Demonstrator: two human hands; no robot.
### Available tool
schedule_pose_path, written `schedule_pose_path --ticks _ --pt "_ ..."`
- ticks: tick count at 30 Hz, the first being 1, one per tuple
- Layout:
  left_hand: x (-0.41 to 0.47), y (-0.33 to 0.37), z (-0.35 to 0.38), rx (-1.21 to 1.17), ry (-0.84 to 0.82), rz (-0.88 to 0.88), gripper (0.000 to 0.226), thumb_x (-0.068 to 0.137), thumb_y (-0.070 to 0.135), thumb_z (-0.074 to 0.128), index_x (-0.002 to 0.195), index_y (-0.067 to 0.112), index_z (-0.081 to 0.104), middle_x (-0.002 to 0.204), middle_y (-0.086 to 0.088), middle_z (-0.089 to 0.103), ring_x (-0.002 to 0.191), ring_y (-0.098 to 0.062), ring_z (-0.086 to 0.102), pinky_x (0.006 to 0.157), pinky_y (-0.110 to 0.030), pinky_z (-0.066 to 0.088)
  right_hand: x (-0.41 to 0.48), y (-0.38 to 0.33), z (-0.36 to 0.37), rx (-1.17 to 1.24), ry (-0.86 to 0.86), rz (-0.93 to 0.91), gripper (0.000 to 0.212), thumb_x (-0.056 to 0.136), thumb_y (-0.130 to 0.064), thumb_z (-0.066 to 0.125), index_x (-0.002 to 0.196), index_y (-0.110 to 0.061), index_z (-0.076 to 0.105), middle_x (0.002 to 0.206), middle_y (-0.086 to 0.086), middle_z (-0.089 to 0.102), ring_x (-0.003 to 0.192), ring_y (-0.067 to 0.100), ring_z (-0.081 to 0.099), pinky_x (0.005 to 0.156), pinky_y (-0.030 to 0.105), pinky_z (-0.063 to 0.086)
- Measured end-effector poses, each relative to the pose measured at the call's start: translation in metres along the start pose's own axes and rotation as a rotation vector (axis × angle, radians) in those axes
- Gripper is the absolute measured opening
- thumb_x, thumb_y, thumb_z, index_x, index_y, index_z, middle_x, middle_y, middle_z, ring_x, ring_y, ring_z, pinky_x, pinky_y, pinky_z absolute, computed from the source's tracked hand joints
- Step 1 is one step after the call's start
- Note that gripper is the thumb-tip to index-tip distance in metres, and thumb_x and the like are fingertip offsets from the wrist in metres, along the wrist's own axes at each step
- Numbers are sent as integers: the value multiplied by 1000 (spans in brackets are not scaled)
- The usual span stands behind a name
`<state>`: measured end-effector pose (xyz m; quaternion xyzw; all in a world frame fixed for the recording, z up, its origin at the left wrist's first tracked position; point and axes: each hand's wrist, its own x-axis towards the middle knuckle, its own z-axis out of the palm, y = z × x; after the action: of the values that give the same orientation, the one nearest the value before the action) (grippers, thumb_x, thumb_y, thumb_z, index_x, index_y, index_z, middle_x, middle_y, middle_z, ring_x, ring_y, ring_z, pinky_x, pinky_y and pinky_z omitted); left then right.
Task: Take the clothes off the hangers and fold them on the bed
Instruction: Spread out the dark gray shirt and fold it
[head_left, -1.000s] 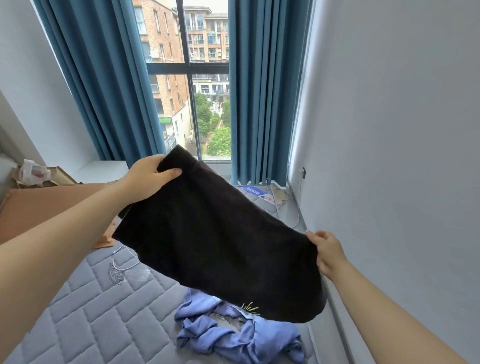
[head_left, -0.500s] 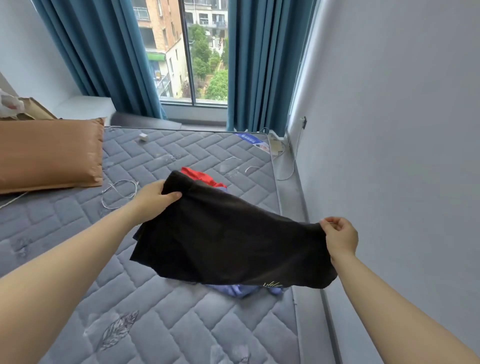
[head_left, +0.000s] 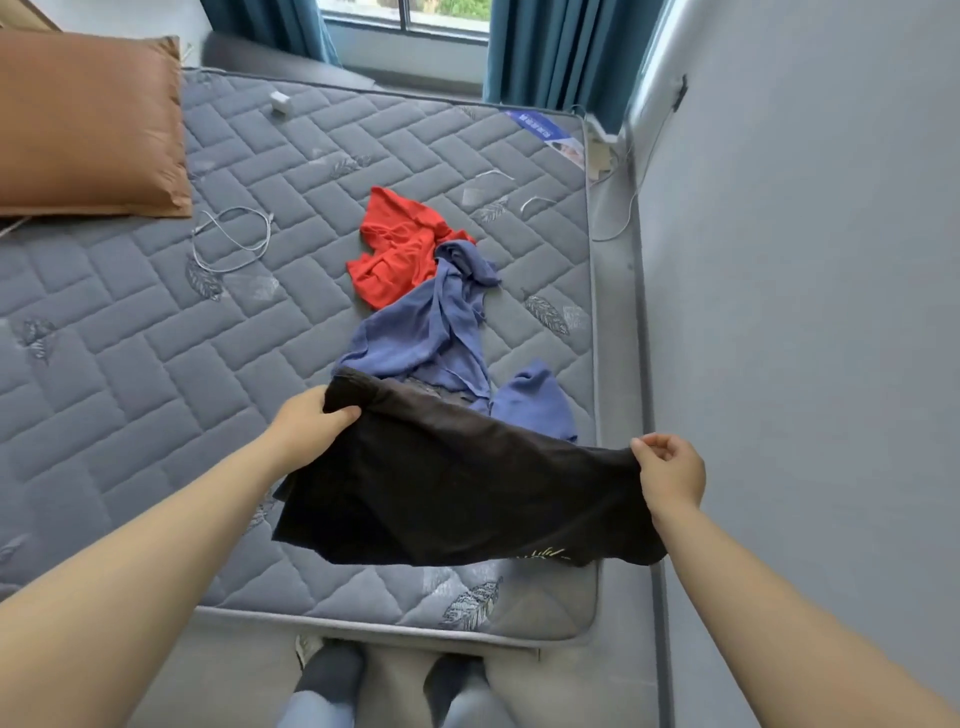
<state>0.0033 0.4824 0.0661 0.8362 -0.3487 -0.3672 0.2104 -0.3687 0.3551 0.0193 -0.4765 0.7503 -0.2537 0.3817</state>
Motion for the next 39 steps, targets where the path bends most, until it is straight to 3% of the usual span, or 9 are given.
schedule_pose_path --ticks 5,9,15,18,26,29,32,35,39 --pt "3 -75 6 -39 24 -87 13 93 27 58 103 19 61 105 -5 65 96 -22 55 80 -32 38 -2 0 60 -189 -146 -87 6 89 -17 66 84 -15 63 82 2 65 78 20 58 72 28 42" --pt "4 -149 -3 -101 55 -181 20 94 24 57 110 14 64 112 -9 66 107 -30 57 92 -39 43 -13 -18 130 -275 -251 -178 6 91 -16 64 85 -15 63 84 2 64 81 21 59 70 27 39" --pt "16 -253 -40 -136 171 -340 20 94 25 58 106 10 65 112 -16 66 103 -33 57 80 -34 37 -39 -65 265 -432 -411 -359 5 90 -11 59 90 -10 64 90 8 67 86 24 58 75 32 42" --pt "30 -300 -58 -151 210 -408 24 94 27 58 104 6 63 110 -18 66 98 -32 55 77 -34 36 -56 -80 334 -502 -449 -409 6 92 -13 56 92 -12 63 94 7 67 90 25 59 82 35 45" --pt "76 -401 -79 -135 244 -483 31 94 28 55 114 4 58 115 -18 63 109 -37 53 80 -37 37 -79 -87 470 -663 -464 -567 11 96 -14 50 88 -17 57 90 6 64 84 27 56 70 32 39" --pt "95 -429 -75 -158 261 -485 32 95 29 54 117 5 56 116 -16 61 110 -36 53 81 -37 37 -78 -83 504 -677 -409 -566 15 96 -12 47 93 -15 61 99 12 67 92 31 57 80 37 43" --pt "111 -450 -65 -207 259 -498 31 96 32 52 116 8 53 116 -13 59 104 -30 51 80 -35 35 -81 -74 528 -810 -343 -667 26 95 -12 49 118 -10 62 116 14 64 108 34 54 91 42 40" --pt "124 -461 -56 -275 277 -511 30 95 36 53 112 11 52 110 -10 58 105 -31 51 80 -35 36 -106 -56 534 -766 -428 -791 39 93 -13 55 131 -8 53 130 11 55 122 28 47 106 37 37" --pt "128 -472 -54 -369 207 -573 43 85 50 63 111 17 52 107 -1 59 100 -23 53 80 -34 40 -169 -6 520 -568 -600 -662 29 91 -11 54 119 -15 59 113 -2 58 105 16 56 93 28 45"
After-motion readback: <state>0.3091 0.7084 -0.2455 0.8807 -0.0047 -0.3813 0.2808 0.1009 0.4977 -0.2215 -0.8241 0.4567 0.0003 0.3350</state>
